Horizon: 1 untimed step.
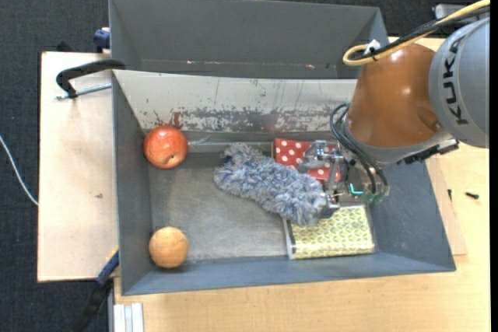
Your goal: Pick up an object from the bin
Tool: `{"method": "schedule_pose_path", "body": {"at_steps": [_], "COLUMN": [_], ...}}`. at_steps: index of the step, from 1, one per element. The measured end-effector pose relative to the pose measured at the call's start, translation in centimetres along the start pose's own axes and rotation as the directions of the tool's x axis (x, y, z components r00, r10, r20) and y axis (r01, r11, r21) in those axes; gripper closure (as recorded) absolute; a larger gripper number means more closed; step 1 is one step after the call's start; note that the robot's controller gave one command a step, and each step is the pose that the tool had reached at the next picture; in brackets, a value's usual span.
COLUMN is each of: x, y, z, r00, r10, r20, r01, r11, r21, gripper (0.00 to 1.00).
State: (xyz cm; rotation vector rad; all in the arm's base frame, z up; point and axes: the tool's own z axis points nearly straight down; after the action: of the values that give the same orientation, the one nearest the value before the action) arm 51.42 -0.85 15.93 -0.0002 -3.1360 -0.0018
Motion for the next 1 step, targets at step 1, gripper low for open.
{"method": "schedule_pose_path", "body": {"at_steps": [1], "x": [-0.18], "y": [-0.01], "z": [-0.37], "r00": [1.0], "r10": [-0.001], "r20": [0.008], "r01": [0.001], "r11": [1.0], "r21": [0.0], "gripper": [0.0]}}
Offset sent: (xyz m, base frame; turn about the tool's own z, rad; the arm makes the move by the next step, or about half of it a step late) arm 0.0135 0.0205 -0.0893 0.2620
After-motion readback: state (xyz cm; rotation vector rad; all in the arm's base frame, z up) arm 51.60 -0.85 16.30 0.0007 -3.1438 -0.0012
